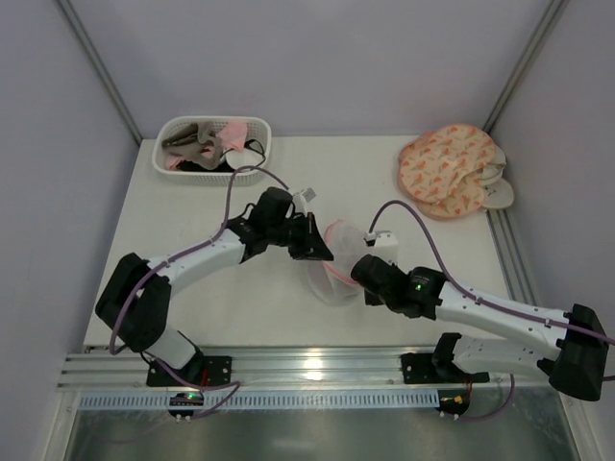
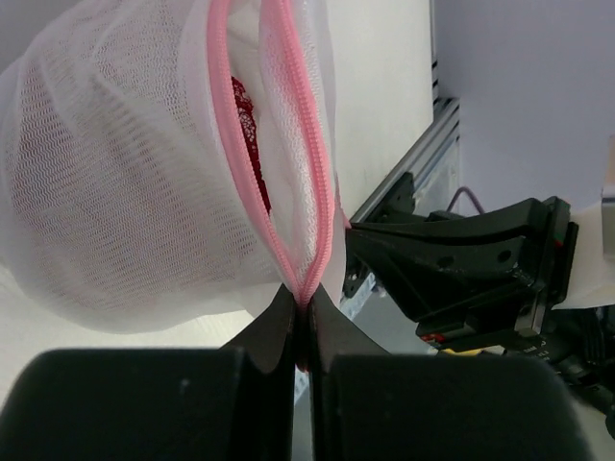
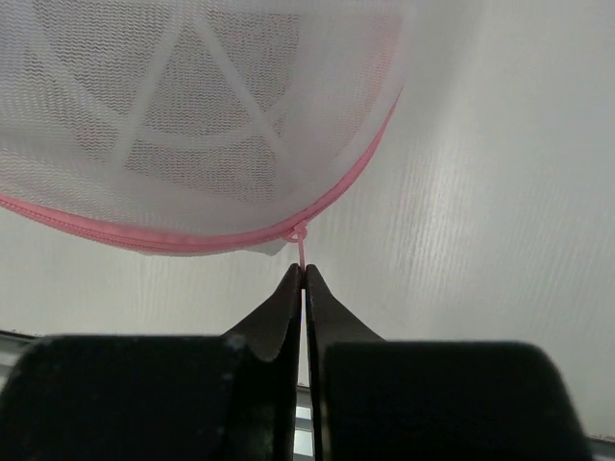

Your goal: Unzip the laundry bag and remove the bra

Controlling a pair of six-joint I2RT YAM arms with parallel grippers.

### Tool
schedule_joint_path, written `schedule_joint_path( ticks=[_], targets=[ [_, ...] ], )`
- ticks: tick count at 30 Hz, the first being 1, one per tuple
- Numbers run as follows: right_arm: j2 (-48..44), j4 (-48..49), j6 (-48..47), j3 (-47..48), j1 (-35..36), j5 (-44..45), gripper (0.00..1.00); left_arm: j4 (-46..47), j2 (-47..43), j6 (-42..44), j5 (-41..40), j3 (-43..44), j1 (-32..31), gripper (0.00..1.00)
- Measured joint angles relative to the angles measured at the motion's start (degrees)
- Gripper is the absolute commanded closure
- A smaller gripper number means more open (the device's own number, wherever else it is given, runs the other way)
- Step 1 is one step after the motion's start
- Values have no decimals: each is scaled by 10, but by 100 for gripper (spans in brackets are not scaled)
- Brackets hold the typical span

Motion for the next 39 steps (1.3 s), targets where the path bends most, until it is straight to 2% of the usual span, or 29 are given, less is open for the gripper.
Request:
schedule_joint_path(
  ticks=[7,10,11,12,13,14,17,21,26,33,34,35,37,38,39],
  targets=[
    [-2,-10,5,2,-2,26,96,-104,123,136,54,162,15,100],
    [-37,-3,2,2,-2,27,96,-120,160,165,57,209,28,51],
    [-51,0,0,1,-2,25,96,-120,168,170,56,219,33,29],
    [-63,3,-3,-1,-2,24,96,-119,171,173,52,222,38,14],
    [-75,7,-6,-3,-2,22,96,-119,171,170,46,222,42,4],
    [-84,12,-10,-7,-2,18,96,-116,168,164,37,218,45,0],
    [-97,28,-19,-19,-2,2,96,-91,134,139,3,170,50,1],
    [-97,72,-47,-39,-3,-48,96,-83,29,82,-38,62,41,1],
    [-97,158,-82,-61,-3,-138,96,-50,-75,-5,-73,-24,2,1],
    [-74,228,-107,-66,-3,-203,96,2,-58,-84,-98,-49,-48,1],
    [-73,231,-108,-66,-3,-206,96,9,-50,-91,-99,-49,-53,4],
    [-73,233,-110,-66,-3,-209,96,16,-40,-97,-100,-49,-57,19],
    [-73,237,-113,-66,-3,-212,96,28,-21,-110,-102,-49,-63,38],
    [-73,238,-114,-66,-3,-213,96,33,-13,-115,-102,-49,-64,61],
    [-73,238,-115,-66,-3,-213,96,40,-4,-121,-101,-49,-66,73]
  ],
)
